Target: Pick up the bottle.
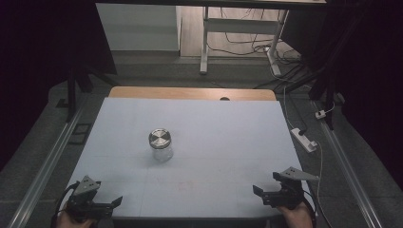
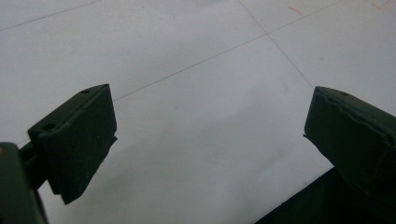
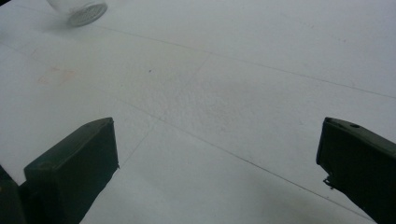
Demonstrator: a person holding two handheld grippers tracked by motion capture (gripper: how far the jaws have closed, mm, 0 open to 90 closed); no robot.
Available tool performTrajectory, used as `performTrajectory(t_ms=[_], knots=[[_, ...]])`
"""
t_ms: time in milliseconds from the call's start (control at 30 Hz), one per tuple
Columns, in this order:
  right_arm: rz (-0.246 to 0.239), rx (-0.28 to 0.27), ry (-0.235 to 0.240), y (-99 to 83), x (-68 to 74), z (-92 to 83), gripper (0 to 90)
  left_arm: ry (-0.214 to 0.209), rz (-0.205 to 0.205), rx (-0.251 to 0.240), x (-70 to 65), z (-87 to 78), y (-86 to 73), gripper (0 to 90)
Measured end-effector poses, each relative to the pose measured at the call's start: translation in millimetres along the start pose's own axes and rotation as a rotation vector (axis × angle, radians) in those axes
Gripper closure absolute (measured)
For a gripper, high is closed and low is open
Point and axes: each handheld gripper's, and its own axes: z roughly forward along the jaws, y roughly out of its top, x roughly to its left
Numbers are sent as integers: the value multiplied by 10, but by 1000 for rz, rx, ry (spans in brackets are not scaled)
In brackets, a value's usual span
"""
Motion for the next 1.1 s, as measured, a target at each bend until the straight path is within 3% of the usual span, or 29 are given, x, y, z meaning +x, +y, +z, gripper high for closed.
performTrajectory(t_ms=[467,767,1000,1100], knots=[[-60,51,21,13,51,49,0,-46,44,44,-19,43,18,31],[-68,65,25,16,59,62,0,-33,27,67,-7,65,29,31],[-80,72,31,17,66,68,0,-63,4,61,27,57,29,24],[-85,76,32,18,72,75,0,-56,4,59,24,58,40,0]])
